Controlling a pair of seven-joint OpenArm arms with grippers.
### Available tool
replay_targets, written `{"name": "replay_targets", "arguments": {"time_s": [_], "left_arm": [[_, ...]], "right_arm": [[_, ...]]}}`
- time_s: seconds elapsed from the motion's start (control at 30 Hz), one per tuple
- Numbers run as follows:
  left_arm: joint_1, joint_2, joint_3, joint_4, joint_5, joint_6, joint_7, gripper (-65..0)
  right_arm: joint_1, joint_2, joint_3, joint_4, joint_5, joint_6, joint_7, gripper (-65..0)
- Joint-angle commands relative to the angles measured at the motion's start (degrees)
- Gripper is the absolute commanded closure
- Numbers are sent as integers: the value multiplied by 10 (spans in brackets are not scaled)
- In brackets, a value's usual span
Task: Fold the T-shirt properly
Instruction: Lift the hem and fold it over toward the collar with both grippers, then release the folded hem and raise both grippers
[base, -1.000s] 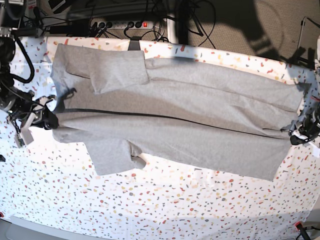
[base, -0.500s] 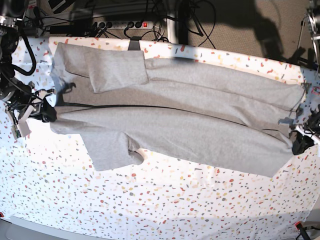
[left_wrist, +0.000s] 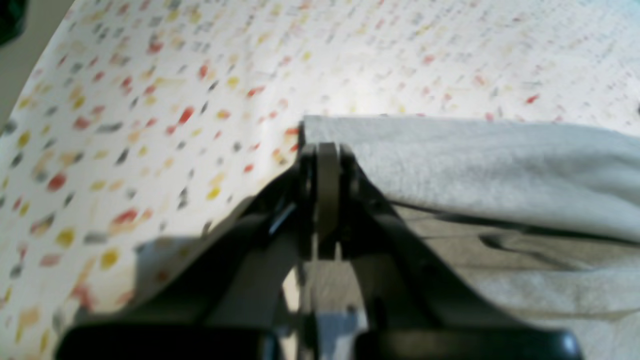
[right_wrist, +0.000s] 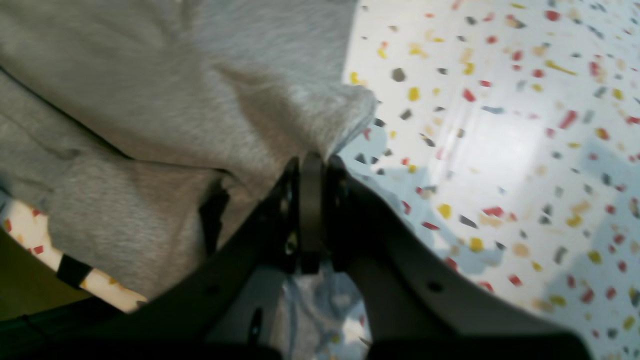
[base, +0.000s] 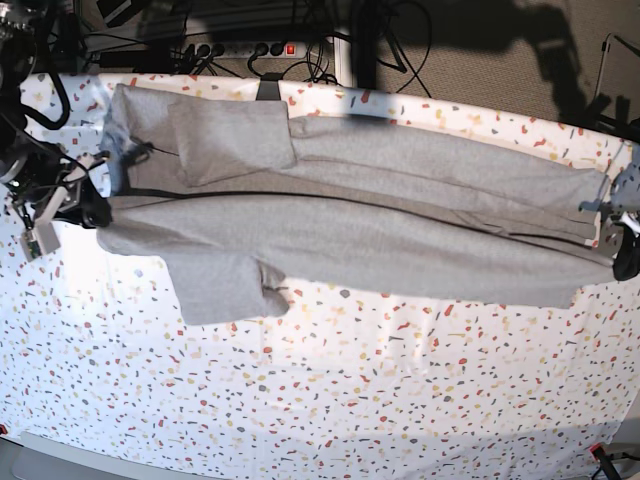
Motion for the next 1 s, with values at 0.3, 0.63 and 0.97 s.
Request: {"name": "replay_targets", "arguments": {"time_s": [0.3,0.63,0.97], "left_arm": [[64,-13,-40,31,-23,-13,10,0],[94,-10,-40,31,35,-13,10,0],[90,-13,-40,31,52,-13,10,-345]], "right_arm": [[-58,12,47,22,6,1,17,0],[-63,-47,47,21,-49,1,27,0],[-27,-53,47,21,-50,1,26,-380]]}}
